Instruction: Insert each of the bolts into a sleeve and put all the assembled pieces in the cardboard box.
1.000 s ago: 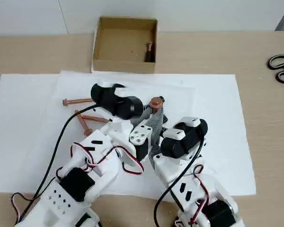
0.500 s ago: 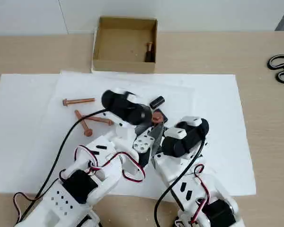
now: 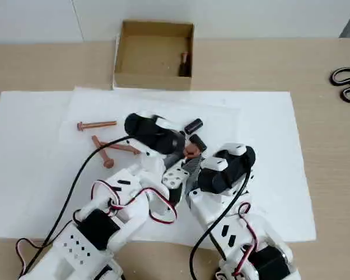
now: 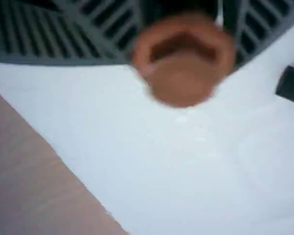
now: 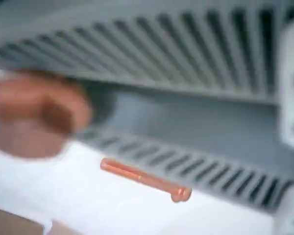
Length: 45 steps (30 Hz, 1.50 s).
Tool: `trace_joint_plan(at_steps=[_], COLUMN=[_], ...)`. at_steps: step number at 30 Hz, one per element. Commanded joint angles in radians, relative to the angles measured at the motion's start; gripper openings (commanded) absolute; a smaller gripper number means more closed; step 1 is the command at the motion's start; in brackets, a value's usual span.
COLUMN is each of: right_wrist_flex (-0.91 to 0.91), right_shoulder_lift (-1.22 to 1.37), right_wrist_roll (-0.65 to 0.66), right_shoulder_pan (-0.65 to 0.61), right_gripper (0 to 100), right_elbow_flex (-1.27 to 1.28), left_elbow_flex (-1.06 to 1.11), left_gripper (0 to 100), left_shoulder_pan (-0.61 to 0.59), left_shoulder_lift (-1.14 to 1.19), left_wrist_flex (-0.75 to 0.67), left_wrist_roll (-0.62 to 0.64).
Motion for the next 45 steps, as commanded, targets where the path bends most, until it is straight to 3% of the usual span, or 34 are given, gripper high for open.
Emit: trace_joint_plan(at_steps=[1,6,15,20,26,34,39,45], right_wrist_flex=[-0.028,-0.027,-0.025,-0.027,-0.077,-0.381,-0.526,-0.727], right_shoulder_lift=[-0.016,-0.016,-0.016,-0.007,-0.005,-0.004,0.114,0.542], right_wrist_roll=[-0.005,-0.003,-0.003,-0.003,-0.003,0.014,0.100,0.094], right_shoulder_pan=[-0.001,-0.001,0.010,0.059,0.143,0.325,0.354,0.354], right_gripper=[0.4,0.4,0.4,0.4,0.4,0.4,0.4,0.4], right_elbow_flex=[-0.020,-0.020,-0.020,-0.020,0.040,0.103,0.043,-0.189], left_elbow_flex=[-0.024,-0.125,-0.361,-0.473,-0.526,-0.522,-0.522,-0.522], left_gripper=[19,23,28,28,28,28,28,28], left_shoulder_pan=[0.003,-0.038,-0.138,-0.367,-0.736,-1.039,-1.073,-1.071], left_shoulder_lift=[-0.005,-0.005,-0.005,-0.005,-0.005,-0.005,-0.005,-0.005], left_wrist_flex=[0.054,0.143,0.414,0.672,0.898,0.918,0.918,0.918], left_wrist_roll=[-0.003,0.092,0.118,0.100,-0.153,-0.209,-0.209,-0.209])
